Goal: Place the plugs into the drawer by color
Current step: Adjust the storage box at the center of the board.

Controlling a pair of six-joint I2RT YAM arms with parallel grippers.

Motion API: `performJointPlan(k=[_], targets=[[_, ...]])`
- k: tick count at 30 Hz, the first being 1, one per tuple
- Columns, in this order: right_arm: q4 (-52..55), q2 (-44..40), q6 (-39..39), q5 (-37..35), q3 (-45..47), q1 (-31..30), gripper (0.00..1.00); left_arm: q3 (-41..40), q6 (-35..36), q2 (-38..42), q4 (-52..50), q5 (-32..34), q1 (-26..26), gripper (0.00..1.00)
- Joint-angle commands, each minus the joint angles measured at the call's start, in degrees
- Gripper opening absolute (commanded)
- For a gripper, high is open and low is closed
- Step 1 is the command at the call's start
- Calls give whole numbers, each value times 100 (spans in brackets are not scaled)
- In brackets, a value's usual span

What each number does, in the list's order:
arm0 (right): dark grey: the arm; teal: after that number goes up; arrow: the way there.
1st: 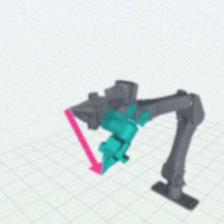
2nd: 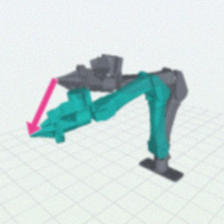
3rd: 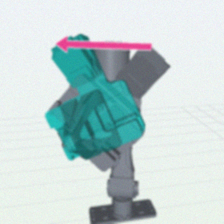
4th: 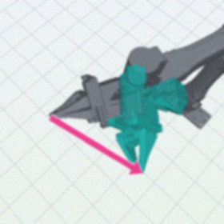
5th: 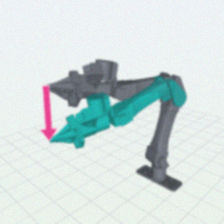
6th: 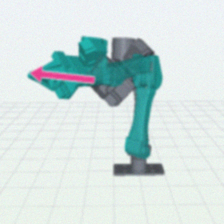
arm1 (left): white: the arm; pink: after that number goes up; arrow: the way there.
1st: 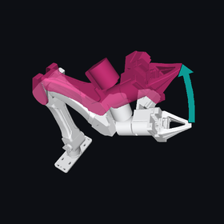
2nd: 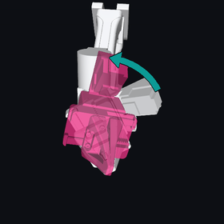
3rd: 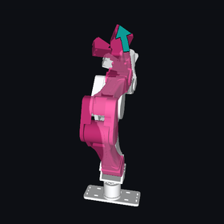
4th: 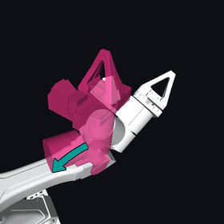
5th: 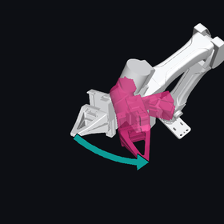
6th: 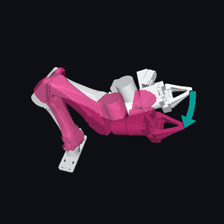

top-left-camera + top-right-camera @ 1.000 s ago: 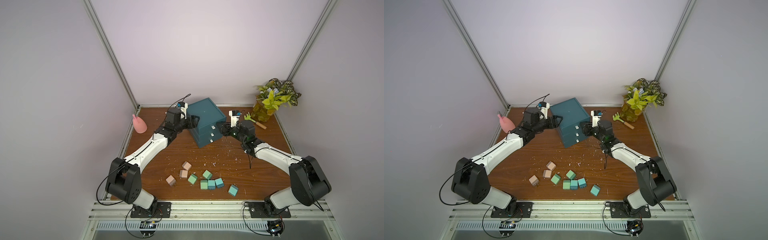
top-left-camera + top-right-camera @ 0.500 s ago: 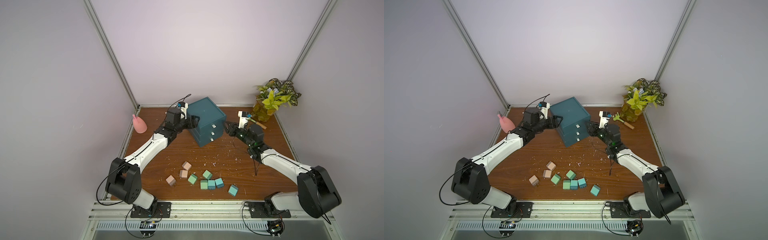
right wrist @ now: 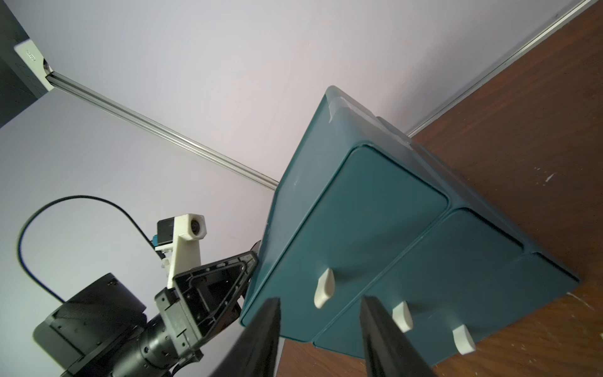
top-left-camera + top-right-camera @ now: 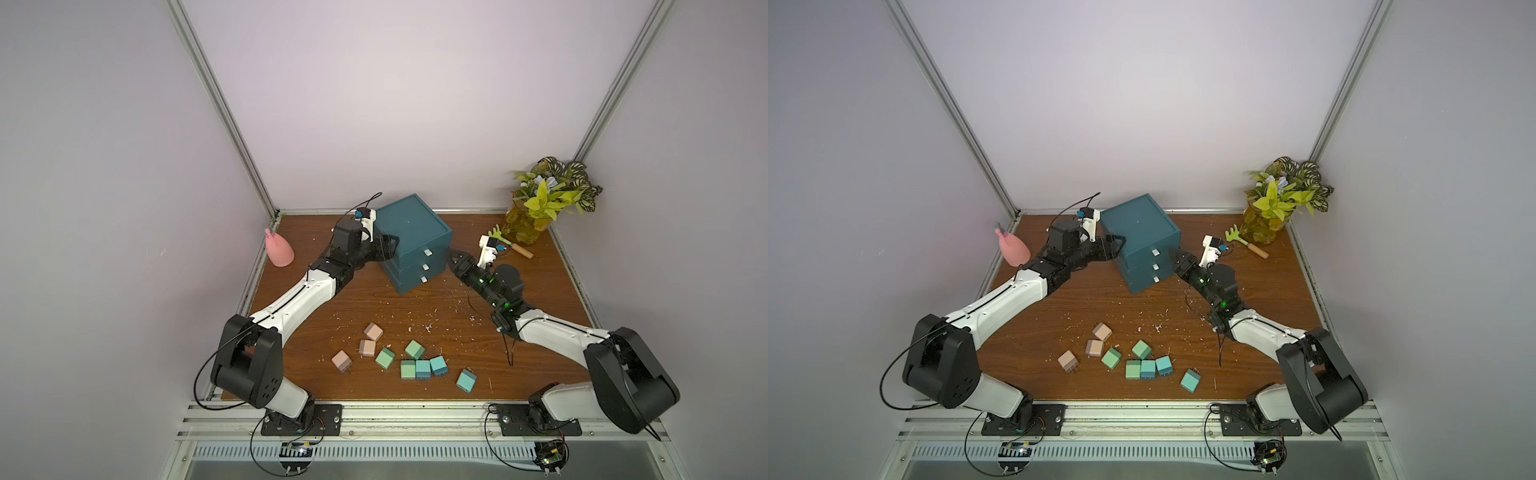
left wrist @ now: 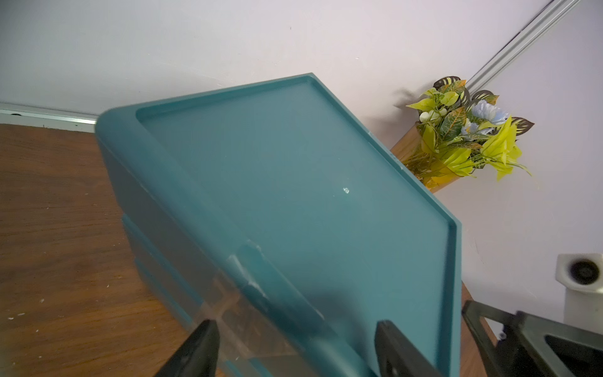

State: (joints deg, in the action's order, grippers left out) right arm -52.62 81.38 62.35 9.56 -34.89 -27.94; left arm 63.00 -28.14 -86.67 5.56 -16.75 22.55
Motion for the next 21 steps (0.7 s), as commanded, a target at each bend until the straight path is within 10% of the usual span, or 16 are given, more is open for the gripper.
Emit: performJointPlan(k=[1,21], targets=[[-508,261,267,190,-347,-94,46,-93,37,130,85,32,-48,71],[-714,1264,465,490,-898,-268,39,-183,20,-9,223,-21,-136,71]])
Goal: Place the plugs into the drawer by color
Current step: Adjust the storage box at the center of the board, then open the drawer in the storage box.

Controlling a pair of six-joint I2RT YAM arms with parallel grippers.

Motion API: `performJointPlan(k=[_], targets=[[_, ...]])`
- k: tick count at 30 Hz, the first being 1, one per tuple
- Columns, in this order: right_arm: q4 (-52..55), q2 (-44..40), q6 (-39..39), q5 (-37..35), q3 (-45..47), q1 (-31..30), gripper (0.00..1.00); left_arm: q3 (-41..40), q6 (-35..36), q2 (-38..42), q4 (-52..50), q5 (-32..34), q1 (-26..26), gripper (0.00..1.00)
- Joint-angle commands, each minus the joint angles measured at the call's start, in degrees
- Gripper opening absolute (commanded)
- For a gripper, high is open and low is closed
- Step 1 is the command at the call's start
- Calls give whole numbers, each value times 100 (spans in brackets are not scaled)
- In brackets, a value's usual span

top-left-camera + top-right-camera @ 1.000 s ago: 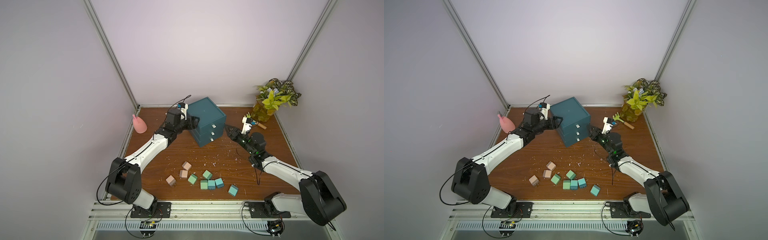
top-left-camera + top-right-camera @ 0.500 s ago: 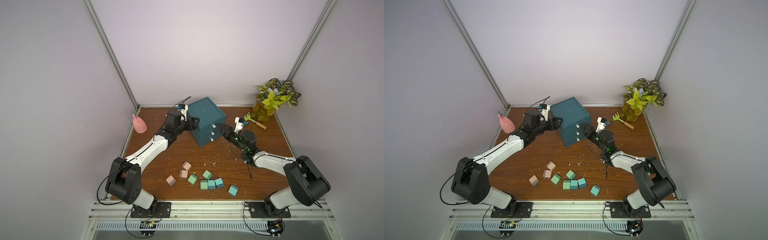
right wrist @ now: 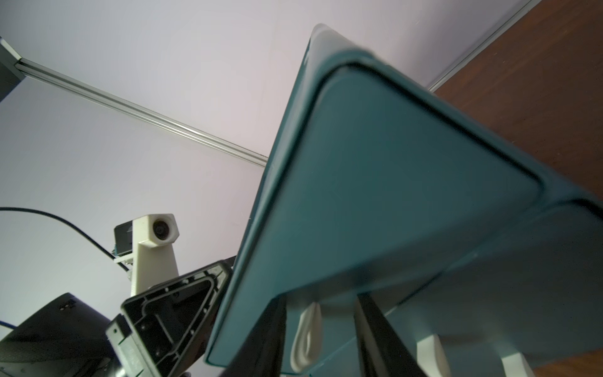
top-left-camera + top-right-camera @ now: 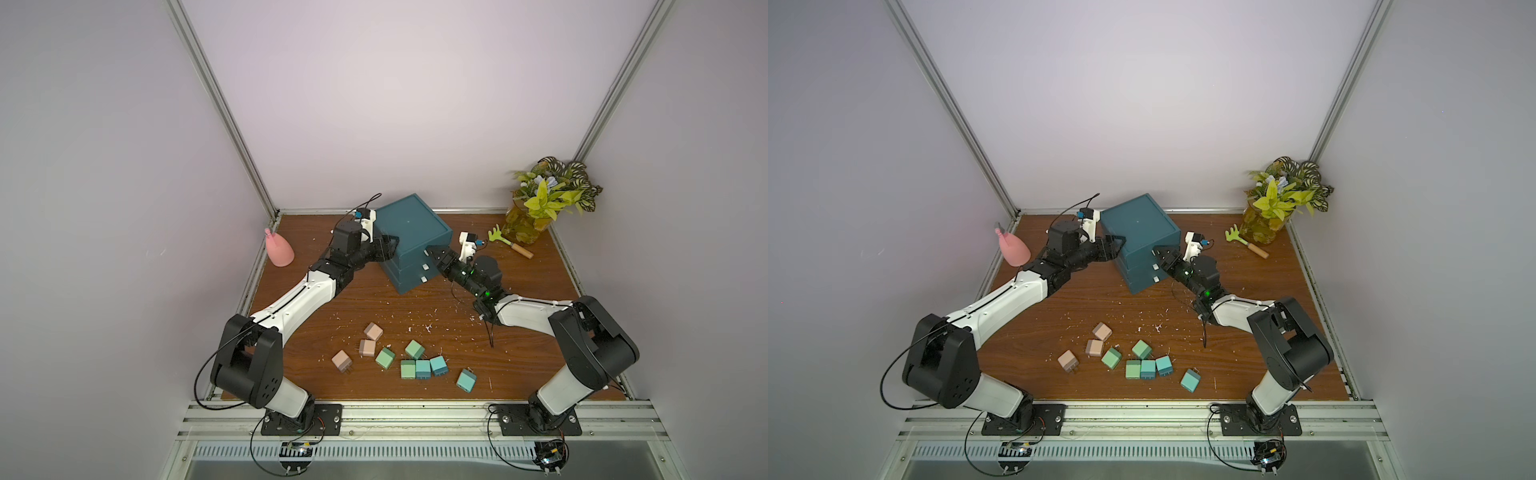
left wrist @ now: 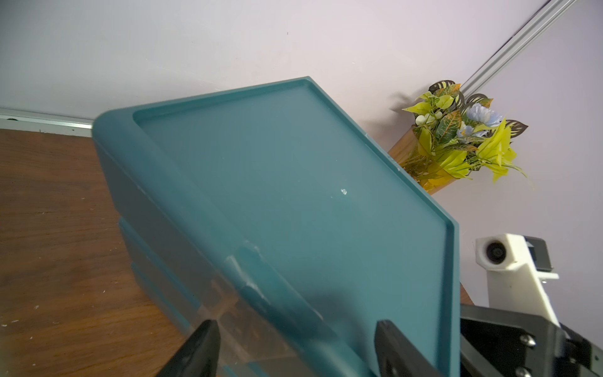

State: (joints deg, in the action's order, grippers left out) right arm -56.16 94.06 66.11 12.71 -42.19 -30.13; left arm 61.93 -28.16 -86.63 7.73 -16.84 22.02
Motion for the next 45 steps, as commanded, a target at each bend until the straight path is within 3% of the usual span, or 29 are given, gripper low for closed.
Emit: performJointPlan(k=[1,10,15,29,34,45], targets=[[-368,-2,93,170,-166,-53,37,-54,15,-66,27,-14,-97,71],[-510,90,-24,82,-166,-48,25,405,-446,-787,317,-101,-666,66],[-733,319,92,204,-326,-48,16,716,-374,-1019,341,-10,-670,66],[-615,651,20,280,-807,-244,5,1843,-178,-2099,328,279,-670,66],[-225,437,-256,133,-674,-352,0,1894,-117,-2230,322,304,-714,67],[609,-462,-860,-298,64,-740,0,1764,-104,-2165,409,287,-772,68]])
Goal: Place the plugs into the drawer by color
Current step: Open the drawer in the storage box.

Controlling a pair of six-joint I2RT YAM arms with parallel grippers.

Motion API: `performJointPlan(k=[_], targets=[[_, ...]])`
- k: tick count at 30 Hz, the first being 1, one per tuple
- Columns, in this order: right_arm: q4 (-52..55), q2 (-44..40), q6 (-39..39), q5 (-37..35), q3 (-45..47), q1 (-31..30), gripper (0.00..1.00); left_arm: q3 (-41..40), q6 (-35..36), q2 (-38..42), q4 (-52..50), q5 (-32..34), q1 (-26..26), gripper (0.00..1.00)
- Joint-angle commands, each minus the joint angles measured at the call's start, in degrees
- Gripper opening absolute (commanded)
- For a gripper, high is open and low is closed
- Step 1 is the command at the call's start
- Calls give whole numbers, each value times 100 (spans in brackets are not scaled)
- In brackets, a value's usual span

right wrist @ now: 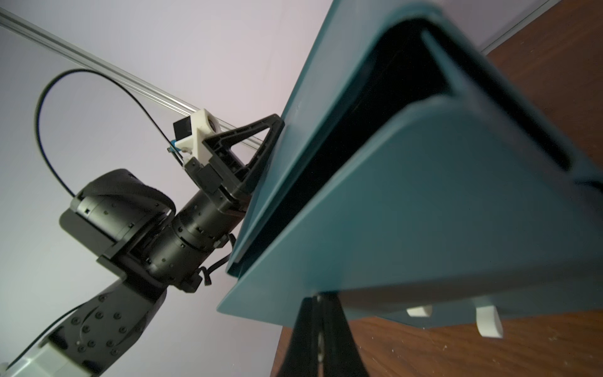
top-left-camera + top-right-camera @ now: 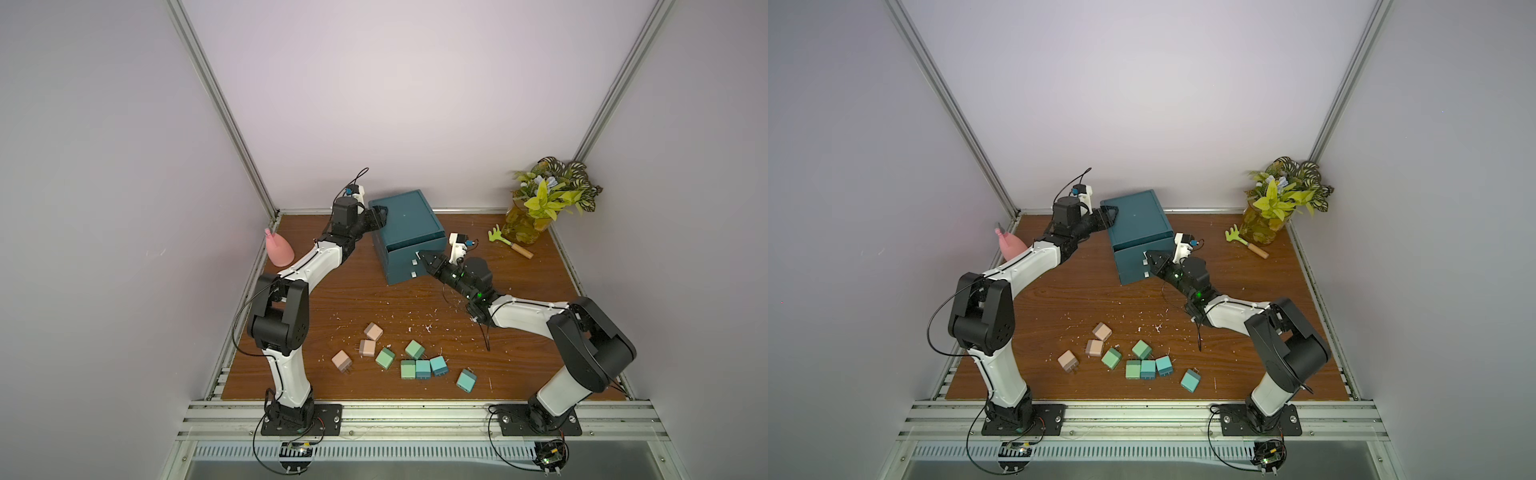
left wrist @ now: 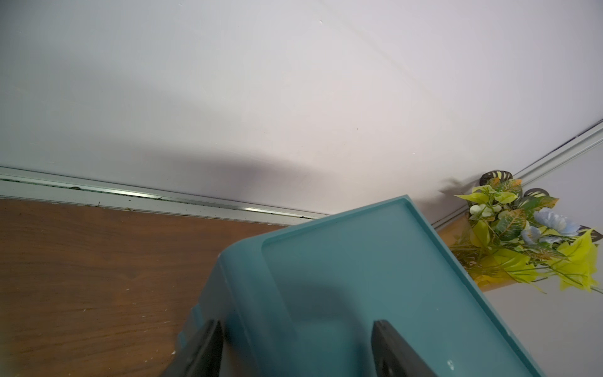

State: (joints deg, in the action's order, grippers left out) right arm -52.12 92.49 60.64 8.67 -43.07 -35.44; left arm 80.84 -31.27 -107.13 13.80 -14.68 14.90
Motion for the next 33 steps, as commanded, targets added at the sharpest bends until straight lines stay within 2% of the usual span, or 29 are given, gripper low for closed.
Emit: performJointPlan(k=[1,14,18,22,26,30,33], targets=[[256,-401,-333,69,249,-240,0,-151,210,-98,-195,74,-65,68],[1082,-1544,-797,-451,964,-706,0,-283,246,-13,-170,149,-75,69],[1175,-1604,-933,-441,1002,-743,4,-277,253,16,-163,164,-75,69],[1408,-1788,-1322,-243,976,-745,22,-249,253,132,-207,169,-75,71],[2082,-2203,-2243,-13,902,-752,42,-147,217,441,-405,92,-81,74],[2769,-2439,-3276,-128,892,-944,48,-211,225,944,-789,-22,-77,77],[3003,-2322,-3853,-365,836,-1241,50,-615,163,1255,-545,-92,-75,82]])
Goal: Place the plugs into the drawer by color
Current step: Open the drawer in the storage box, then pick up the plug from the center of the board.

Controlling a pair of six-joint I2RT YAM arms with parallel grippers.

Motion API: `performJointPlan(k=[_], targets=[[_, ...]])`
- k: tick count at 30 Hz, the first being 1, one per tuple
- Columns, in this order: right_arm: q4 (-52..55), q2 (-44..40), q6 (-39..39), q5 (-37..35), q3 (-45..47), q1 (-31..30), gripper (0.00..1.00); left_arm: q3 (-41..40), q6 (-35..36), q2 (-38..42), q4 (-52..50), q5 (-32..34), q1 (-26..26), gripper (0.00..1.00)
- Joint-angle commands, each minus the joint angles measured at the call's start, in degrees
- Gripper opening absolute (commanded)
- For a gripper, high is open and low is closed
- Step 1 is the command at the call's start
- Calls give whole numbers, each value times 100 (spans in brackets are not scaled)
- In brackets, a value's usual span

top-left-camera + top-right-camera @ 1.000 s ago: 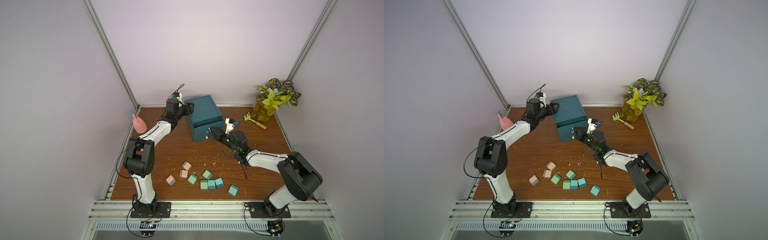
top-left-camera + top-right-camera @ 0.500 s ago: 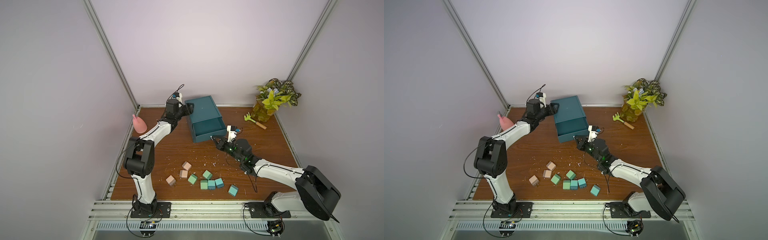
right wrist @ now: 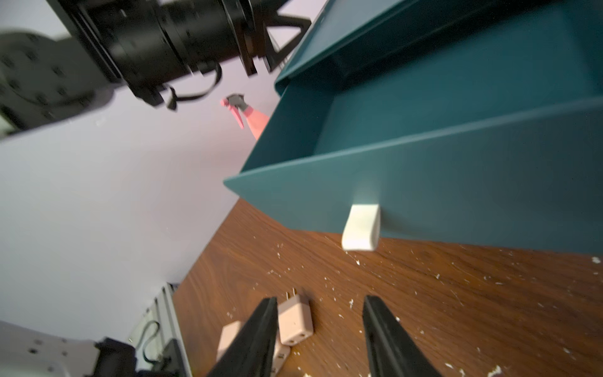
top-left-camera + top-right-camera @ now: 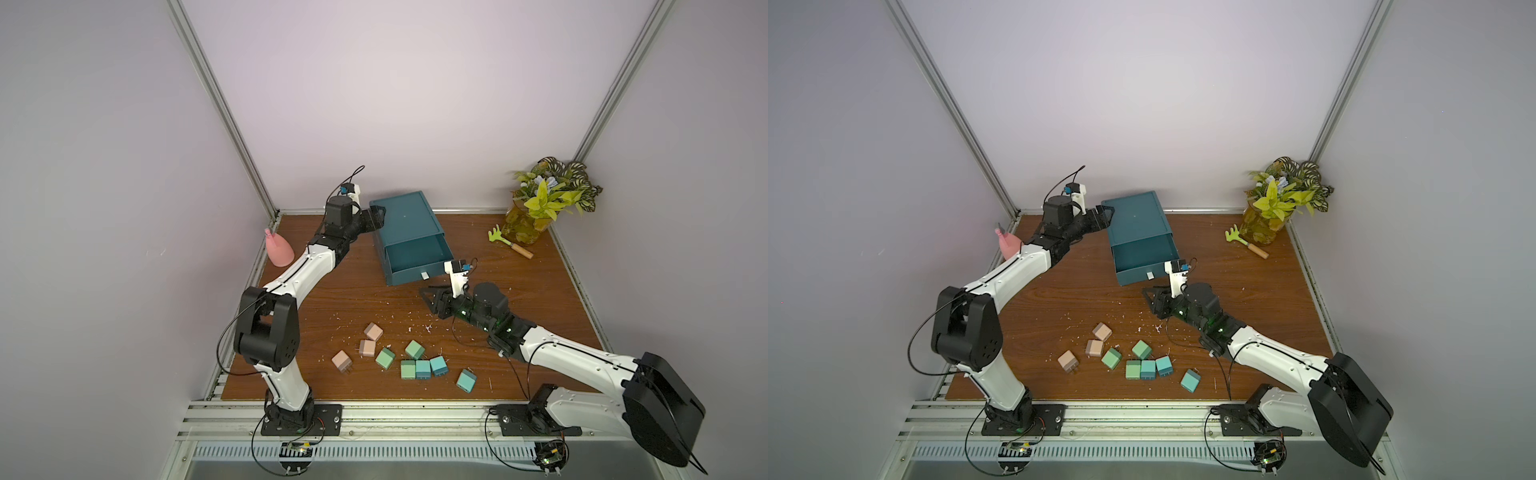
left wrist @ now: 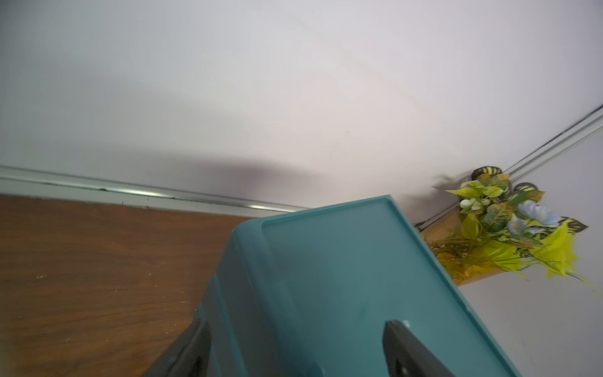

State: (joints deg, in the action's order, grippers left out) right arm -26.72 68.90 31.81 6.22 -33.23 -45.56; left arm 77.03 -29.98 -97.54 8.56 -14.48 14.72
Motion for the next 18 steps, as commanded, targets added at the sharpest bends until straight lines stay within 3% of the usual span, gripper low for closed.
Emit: performJointPlan(k=[1,18], targets=[[458,104,-1099,-178,-148,-327,50,-358,10,320,144,-116,-57,83],[607,2143,-2289,-1354,-1355,-1701,50,733,-348,-1285,248,-593,-58,83]])
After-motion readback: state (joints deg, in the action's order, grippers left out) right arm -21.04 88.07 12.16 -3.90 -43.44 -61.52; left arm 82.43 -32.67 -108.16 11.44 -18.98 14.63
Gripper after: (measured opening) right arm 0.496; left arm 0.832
